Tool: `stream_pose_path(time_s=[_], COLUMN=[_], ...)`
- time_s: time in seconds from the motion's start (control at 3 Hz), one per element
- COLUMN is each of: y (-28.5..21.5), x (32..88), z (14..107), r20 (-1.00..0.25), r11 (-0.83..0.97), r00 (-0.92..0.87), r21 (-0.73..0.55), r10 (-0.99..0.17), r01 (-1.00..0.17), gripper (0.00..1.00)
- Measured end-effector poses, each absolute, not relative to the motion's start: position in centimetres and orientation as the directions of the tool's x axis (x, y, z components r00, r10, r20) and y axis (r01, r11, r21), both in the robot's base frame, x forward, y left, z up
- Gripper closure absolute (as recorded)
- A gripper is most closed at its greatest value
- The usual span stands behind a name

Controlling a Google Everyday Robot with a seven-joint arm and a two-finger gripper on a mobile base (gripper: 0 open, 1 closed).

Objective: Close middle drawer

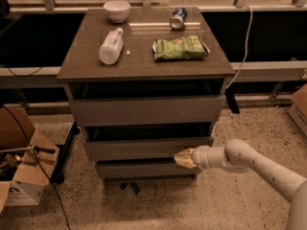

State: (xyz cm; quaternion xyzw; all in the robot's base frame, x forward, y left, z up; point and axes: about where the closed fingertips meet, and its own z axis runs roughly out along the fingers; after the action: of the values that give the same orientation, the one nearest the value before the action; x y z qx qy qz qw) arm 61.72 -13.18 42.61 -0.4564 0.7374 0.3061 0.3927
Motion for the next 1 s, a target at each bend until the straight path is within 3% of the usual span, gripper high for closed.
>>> stream_pose_path(time_s=[0.33, 1.0], y=[-12.9, -11.5], x=[61.7, 62.3], z=[42.5, 42.7], r20=[-0.859, -0.866], r11=[0.393, 0.37], r00=[-0.275, -0.243], r21=[0.095, 0.072], r10=[-0.432, -0.437], r01=[-0.915, -0.926], gripper=[0.86, 0.39])
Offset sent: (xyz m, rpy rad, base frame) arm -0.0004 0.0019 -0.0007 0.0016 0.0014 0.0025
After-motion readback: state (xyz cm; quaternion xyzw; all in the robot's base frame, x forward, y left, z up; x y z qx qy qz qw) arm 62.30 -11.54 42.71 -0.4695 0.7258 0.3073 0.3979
